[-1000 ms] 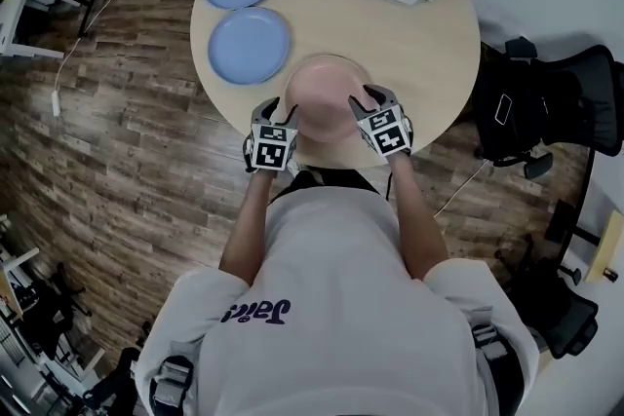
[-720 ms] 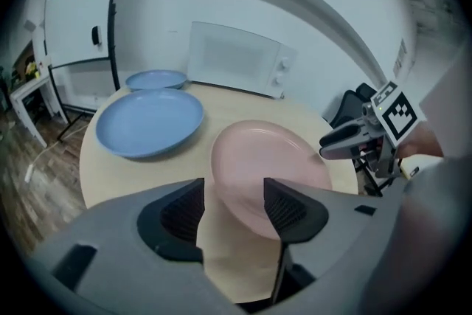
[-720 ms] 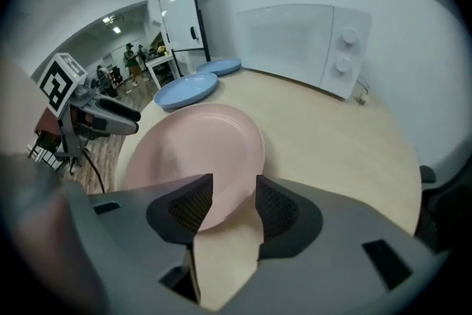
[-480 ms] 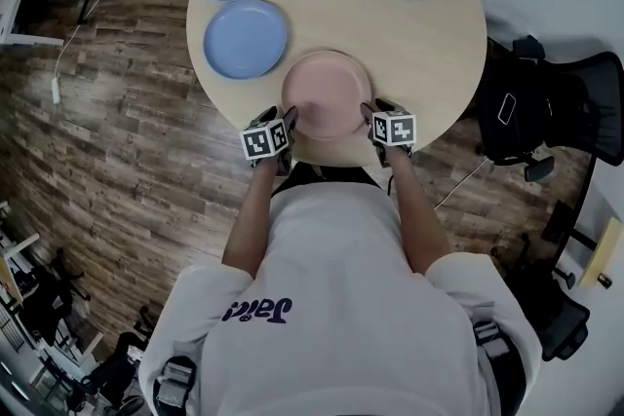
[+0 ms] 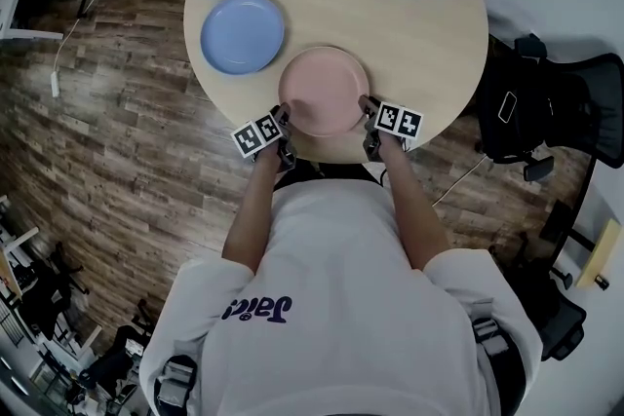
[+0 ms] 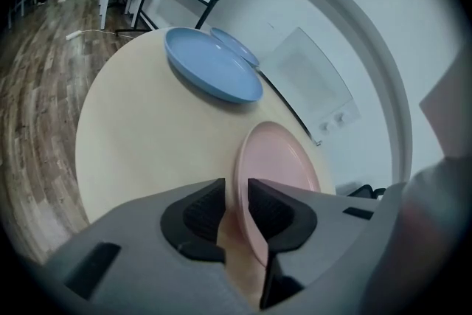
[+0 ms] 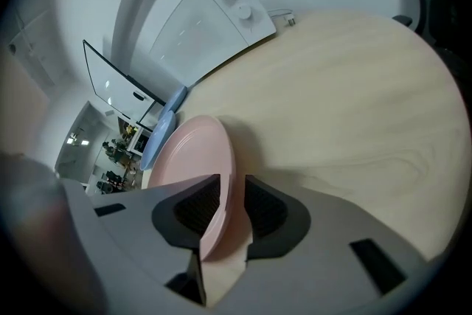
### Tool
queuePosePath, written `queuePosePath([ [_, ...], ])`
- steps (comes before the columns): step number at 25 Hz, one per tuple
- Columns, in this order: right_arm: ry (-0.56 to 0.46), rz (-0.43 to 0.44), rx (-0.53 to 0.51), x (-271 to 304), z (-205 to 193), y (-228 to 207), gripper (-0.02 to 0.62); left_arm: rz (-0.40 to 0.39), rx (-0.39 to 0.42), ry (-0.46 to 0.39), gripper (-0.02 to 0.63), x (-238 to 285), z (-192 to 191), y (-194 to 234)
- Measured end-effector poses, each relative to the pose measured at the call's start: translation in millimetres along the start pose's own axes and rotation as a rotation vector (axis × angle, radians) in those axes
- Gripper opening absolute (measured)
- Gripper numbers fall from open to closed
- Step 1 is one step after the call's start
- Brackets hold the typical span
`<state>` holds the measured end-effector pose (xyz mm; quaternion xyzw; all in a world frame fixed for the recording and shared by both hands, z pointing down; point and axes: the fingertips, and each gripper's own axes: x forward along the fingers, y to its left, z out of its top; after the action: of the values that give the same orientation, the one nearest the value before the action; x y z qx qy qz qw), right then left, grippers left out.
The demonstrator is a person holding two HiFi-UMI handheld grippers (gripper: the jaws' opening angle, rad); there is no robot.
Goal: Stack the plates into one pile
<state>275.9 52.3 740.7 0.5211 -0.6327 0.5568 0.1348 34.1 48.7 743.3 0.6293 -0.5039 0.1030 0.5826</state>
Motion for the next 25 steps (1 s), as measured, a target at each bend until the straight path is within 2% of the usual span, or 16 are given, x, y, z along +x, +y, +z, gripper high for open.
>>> queuePosePath([
  [2, 0.0, 0.007, 0.002, 1, 0, 1, 0.067, -0.009, -0.046, 0.003, 0.092, 2, -1, 0],
  [4, 0.0, 0.009, -0.001, 2, -1, 2, 0.06, -0.014, -0.083, -0.002, 0.061, 4, -1, 0],
  [9, 0.014, -0.006, -0.032, 3, 0, 5, 0.048, 0.03, -0.038, -0.014, 0.035, 3, 5, 2],
  [14, 0.021, 0.011, -0.056, 2, 4, 15, 0.048, 0.035, -0.035, -0.038, 0.035, -6, 10, 0],
  [25, 0.04, 0.076, -0.132, 3, 16, 49, 0.048, 0.016, -0.077, -0.143, 0.035, -46, 25, -5],
])
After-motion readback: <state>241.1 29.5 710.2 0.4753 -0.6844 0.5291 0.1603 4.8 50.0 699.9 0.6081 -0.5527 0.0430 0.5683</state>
